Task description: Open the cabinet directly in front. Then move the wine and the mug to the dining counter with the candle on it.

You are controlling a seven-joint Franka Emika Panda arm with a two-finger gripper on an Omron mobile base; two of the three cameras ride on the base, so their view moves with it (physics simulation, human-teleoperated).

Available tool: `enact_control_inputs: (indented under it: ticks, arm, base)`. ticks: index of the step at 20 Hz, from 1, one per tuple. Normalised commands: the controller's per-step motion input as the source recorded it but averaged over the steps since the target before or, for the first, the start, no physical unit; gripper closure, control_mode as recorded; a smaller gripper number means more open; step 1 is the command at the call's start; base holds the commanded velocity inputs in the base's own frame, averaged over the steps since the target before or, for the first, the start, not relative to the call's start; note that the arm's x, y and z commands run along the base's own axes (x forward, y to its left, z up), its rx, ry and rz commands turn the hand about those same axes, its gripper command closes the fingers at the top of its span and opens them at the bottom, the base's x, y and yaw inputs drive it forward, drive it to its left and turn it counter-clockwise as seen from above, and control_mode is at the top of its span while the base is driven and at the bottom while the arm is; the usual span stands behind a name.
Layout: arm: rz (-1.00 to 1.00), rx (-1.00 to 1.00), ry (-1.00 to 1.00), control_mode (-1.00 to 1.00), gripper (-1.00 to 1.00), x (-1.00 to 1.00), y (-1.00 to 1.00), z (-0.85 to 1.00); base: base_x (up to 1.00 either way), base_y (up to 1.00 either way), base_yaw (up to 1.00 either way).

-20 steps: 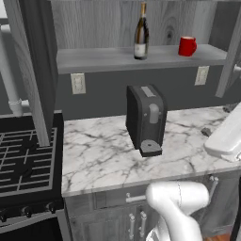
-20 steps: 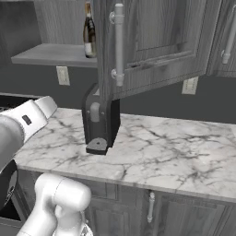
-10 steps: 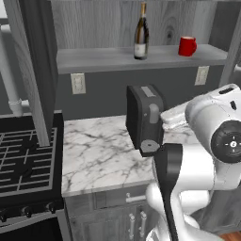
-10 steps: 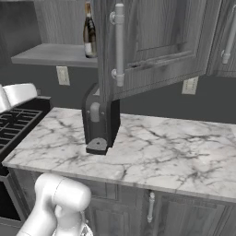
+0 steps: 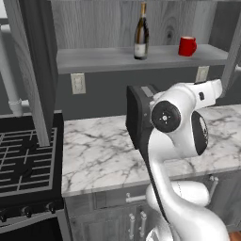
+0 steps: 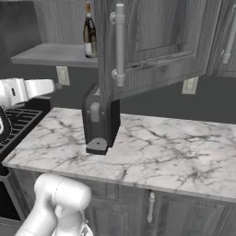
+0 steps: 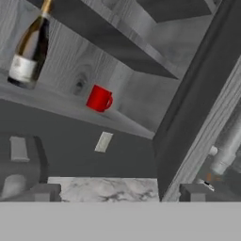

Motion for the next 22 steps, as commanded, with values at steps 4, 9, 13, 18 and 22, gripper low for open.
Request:
enact_control_inputs:
  ticks: [4, 9, 13, 18, 22]
  arm:
    - [-0.05, 0.0, 0.0, -1.0, -1.0, 0.67, -0.14, 0.0]
    - [-0.11, 0.0, 0.01, -1.0, -1.0, 0.47, -0.12, 0.0]
    - [-0.4, 0.0, 0.0, -1.0, -1.0, 0.32, -0.28, 0.0]
    - [-0.48, 0.0, 0.0, -1.0, -1.0, 0.28, -0.17, 0.0]
    - [-0.45, 0.0, 0.0, -1.0, -1.0, 0.31, -0.06, 0.0]
  base:
    - [0.0, 0.0, 0.0]
    - [0.0, 0.0, 0.0]
    - [0.0, 0.0, 0.0]
    - [0.0, 0.0, 0.0]
    - [0.0, 0.0, 0.0]
